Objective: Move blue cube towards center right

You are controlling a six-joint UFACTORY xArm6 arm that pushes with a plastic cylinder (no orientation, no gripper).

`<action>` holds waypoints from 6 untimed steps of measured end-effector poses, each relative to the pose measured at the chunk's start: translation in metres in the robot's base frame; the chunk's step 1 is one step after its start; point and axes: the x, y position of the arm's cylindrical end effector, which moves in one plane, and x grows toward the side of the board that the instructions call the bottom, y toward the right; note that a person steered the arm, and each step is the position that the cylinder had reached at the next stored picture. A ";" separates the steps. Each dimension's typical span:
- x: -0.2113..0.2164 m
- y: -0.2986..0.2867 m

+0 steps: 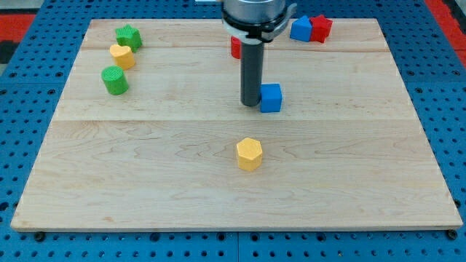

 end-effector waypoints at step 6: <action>0.020 0.015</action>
